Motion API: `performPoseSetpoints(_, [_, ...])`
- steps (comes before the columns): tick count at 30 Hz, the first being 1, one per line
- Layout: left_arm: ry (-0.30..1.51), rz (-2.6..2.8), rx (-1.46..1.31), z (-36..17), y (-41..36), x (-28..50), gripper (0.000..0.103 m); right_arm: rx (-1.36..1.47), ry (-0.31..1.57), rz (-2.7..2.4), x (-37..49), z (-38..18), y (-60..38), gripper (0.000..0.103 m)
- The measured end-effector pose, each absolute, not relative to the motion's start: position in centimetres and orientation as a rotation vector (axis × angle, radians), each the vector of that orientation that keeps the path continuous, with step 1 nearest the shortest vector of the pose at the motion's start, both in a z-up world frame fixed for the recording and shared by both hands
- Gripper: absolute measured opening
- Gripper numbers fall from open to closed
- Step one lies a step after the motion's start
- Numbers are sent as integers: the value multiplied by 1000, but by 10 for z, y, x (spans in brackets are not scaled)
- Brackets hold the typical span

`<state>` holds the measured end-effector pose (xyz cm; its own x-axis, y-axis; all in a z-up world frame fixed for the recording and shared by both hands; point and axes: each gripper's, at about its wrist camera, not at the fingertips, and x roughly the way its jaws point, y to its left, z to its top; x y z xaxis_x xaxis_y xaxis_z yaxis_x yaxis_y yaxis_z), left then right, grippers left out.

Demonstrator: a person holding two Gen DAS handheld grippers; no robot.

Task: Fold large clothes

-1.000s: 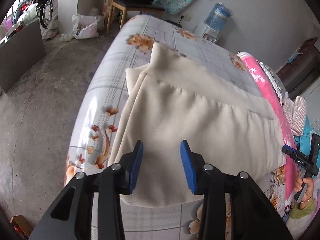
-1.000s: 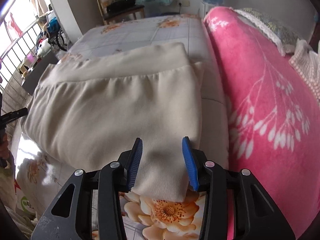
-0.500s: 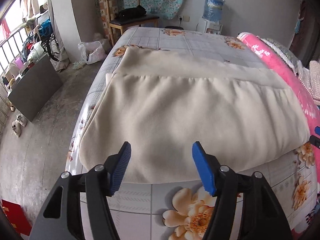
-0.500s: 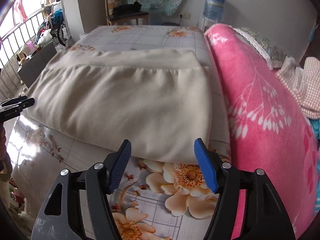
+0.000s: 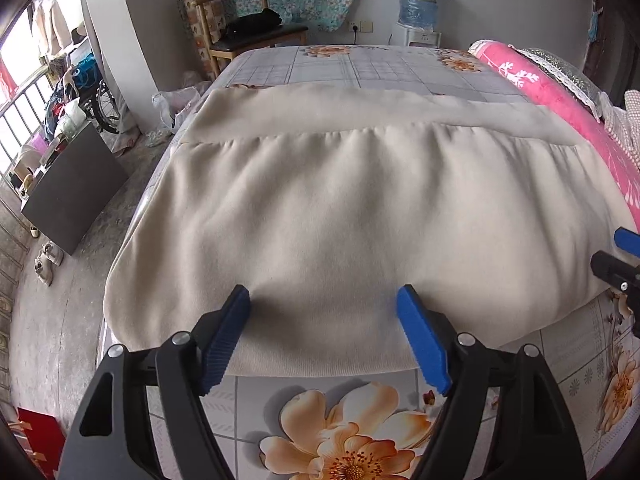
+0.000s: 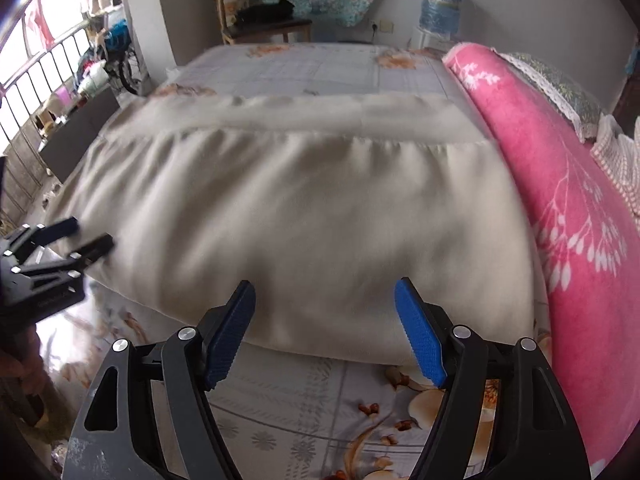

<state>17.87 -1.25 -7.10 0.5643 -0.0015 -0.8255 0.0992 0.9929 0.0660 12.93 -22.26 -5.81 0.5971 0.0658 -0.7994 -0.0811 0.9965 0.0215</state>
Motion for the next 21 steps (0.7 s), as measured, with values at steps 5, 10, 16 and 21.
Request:
performPoseSetpoints(5, [976,-51,109,-72,-15,181,75,-52,891,149,134,-57,-194,70])
performPoseSetpoints(10, [982,-62,90,-72,-13,182,76,-92,956,139,138,-83,-189,70])
performPoseSetpoints(16, [986,-68,80,-72,-12,184,76,-65,922,72,125,-62,-211,75])
performPoseSetpoints(21, [994,-76,70,-73,-10,185,77,-25,933,-7,124,-60,-242,78])
